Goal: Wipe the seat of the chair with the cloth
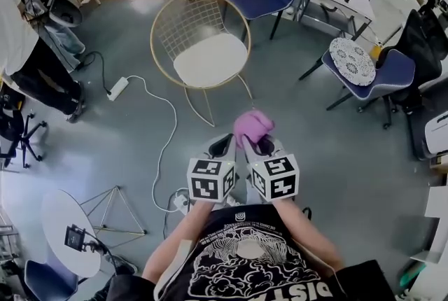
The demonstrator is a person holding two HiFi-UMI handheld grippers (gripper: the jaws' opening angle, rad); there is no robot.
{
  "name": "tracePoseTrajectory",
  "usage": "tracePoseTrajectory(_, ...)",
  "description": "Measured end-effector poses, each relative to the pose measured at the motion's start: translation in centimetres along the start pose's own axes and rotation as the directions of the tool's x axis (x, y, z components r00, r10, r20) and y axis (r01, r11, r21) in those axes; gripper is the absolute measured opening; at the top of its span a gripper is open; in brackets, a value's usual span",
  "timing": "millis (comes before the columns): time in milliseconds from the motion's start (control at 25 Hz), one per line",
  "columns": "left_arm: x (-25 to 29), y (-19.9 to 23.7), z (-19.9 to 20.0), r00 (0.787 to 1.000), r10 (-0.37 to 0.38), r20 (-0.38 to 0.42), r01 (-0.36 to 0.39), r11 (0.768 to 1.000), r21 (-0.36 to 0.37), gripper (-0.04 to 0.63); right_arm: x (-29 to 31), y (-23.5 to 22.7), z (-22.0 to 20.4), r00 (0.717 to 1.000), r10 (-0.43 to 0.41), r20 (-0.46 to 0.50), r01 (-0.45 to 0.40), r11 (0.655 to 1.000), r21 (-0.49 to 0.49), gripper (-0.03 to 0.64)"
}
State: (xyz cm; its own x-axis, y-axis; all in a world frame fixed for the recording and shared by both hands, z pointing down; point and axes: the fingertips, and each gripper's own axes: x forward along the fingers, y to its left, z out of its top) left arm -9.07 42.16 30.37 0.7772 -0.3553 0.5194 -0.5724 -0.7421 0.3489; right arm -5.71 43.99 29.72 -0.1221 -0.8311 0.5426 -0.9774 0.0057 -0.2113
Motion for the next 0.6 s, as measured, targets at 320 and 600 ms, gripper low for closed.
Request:
tracePoseTrajectory(320,2.6,2.0,2.0,0.999,0.035,-0.007,-0.035,0.999,-0.014,-0.005,3.1,-1.9,1.9,0.999,0.033,-0.004,-0.033,0.999,0.013,0.061)
tracePoseTrajectory(600,5.7,3.7,4.4,0.997,0.073,-0.018,-0.073,0.997,-0.034,-0.005,6.1,-4.0,4.2,0.997,0.078,-0.016,-0.078,0.997,0.025,0.061)
